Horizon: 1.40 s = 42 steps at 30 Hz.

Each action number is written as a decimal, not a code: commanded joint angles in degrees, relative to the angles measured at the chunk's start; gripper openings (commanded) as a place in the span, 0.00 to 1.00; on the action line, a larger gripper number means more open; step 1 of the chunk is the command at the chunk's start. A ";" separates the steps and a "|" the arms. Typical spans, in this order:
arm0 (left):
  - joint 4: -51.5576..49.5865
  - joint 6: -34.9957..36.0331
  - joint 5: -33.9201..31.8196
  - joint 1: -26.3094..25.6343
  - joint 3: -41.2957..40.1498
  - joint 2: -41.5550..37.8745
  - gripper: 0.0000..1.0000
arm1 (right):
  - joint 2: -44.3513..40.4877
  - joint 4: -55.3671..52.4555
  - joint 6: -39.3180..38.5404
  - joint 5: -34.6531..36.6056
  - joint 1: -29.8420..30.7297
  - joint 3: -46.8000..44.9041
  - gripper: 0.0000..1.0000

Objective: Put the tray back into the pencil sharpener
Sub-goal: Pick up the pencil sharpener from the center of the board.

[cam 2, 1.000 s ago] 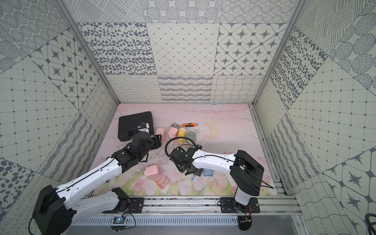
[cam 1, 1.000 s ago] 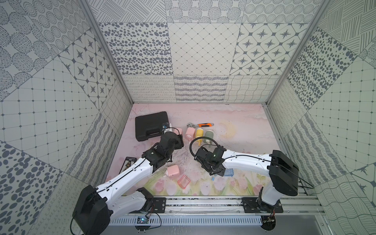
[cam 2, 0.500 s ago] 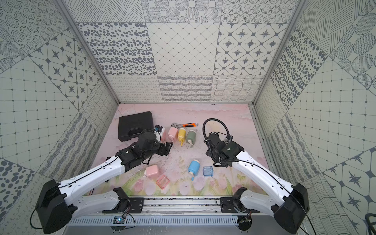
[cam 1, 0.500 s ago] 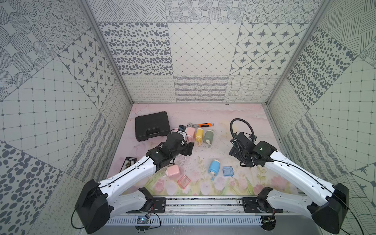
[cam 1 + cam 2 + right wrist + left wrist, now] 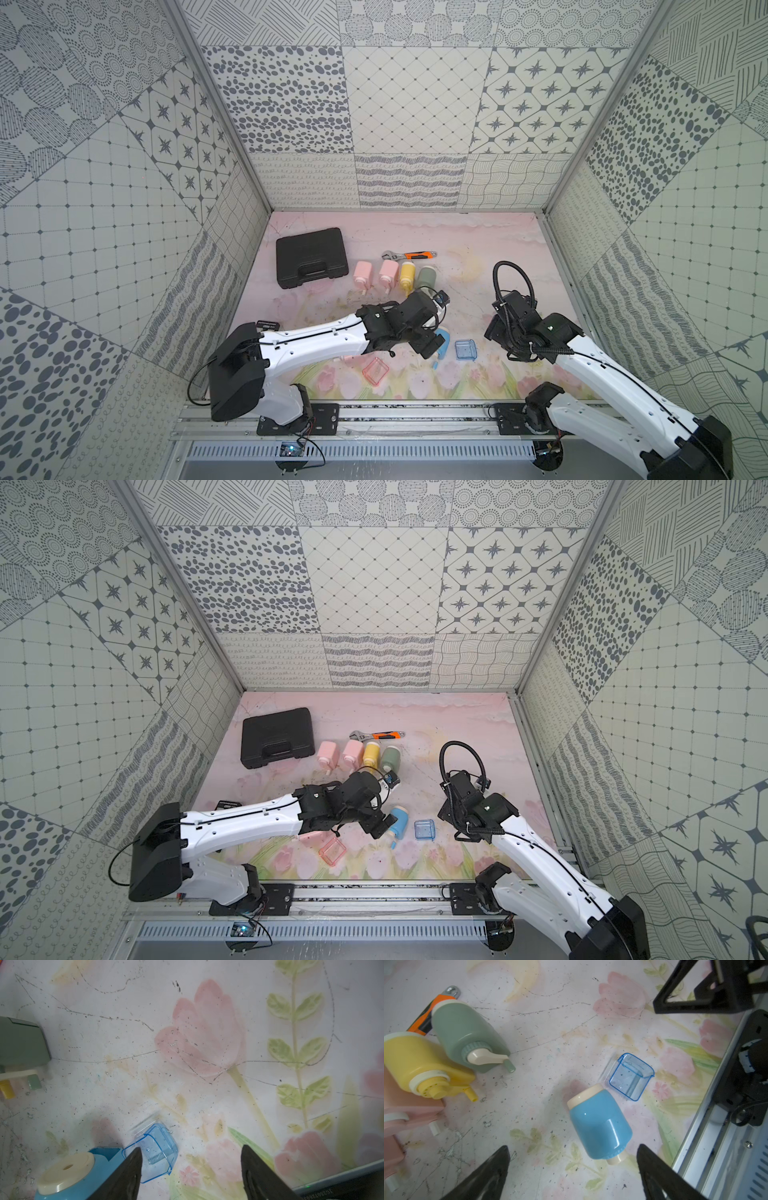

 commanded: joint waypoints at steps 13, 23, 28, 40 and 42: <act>-9.19 -2.85 -0.75 -3.66 11.63 17.17 0.94 | -5.05 -4.49 -4.67 -0.36 -1.67 2.33 0.75; -5.93 2.10 -3.51 -2.22 8.93 18.33 0.75 | -8.94 -7.07 -3.41 0.00 -1.69 1.40 0.73; -6.00 5.37 -1.54 -0.62 7.87 17.56 0.62 | -9.64 -6.46 -2.65 -0.52 -1.69 0.43 0.72; 2.75 21.52 11.25 4.70 0.99 11.71 0.48 | -4.56 3.01 -8.97 -10.88 -1.69 -3.45 0.64; 3.84 26.23 13.62 5.33 -0.24 10.93 0.47 | -3.63 6.15 -10.40 -13.43 -1.61 -4.81 0.63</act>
